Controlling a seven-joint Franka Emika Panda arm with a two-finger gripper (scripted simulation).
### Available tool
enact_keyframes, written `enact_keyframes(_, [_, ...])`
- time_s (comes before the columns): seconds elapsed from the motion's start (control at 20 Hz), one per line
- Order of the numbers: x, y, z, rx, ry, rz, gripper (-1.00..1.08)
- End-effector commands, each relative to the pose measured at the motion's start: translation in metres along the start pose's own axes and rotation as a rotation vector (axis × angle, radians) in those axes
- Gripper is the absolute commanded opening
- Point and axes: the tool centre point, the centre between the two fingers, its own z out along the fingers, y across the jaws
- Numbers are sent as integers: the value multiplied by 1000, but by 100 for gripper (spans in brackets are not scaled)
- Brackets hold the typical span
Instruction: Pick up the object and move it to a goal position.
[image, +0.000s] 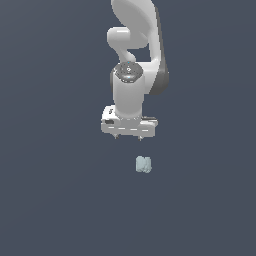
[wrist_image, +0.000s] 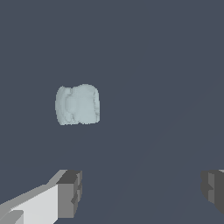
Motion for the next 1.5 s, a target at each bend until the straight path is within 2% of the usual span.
enact_keyframes(0.0, [2,-2,2,1,-1,41,100])
enact_keyframes(1.45, [31,-36,35,11,-8,769,100])
